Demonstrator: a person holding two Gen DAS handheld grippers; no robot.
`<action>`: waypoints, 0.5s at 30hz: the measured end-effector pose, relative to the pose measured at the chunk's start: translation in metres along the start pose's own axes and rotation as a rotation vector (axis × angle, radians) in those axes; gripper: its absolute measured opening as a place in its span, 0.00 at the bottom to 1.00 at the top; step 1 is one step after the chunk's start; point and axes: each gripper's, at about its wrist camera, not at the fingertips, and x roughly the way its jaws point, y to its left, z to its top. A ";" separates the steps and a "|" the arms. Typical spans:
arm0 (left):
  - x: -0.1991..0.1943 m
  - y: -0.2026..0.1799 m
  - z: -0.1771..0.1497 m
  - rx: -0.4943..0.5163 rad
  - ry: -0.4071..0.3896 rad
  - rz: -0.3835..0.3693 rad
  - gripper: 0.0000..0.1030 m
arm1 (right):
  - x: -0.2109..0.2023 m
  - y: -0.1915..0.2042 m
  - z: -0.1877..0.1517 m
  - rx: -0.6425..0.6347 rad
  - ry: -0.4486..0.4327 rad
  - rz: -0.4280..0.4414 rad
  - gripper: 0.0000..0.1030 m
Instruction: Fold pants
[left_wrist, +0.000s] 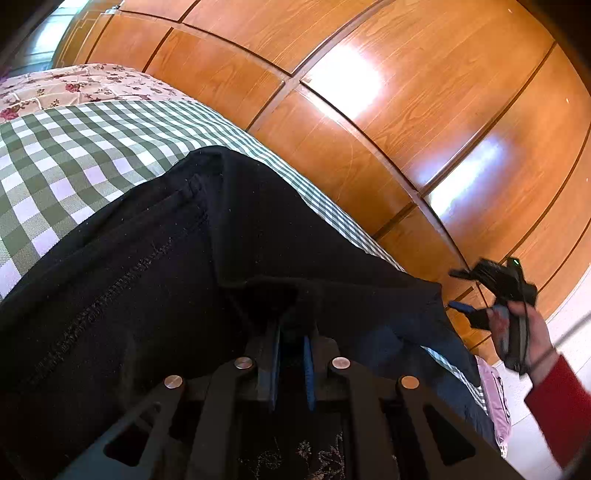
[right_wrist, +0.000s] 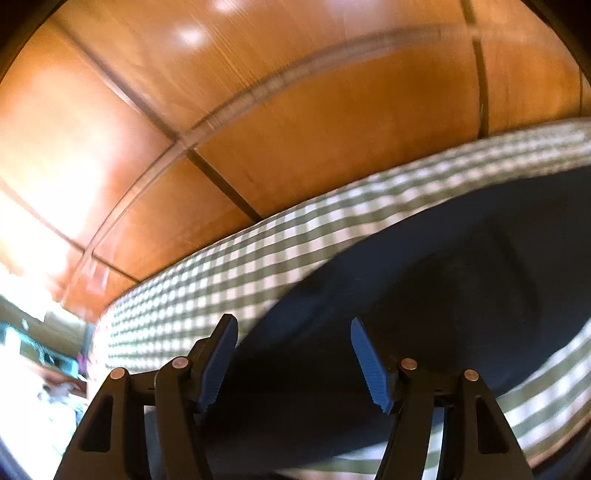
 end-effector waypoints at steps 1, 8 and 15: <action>0.000 0.000 0.000 0.000 0.000 -0.001 0.11 | 0.006 0.005 0.002 0.003 0.008 -0.019 0.63; 0.004 0.002 0.000 0.000 0.002 -0.010 0.11 | 0.045 0.013 0.004 0.004 0.084 -0.166 0.24; 0.005 0.002 0.002 -0.007 0.014 -0.013 0.11 | 0.017 -0.010 -0.018 0.012 0.055 -0.052 0.11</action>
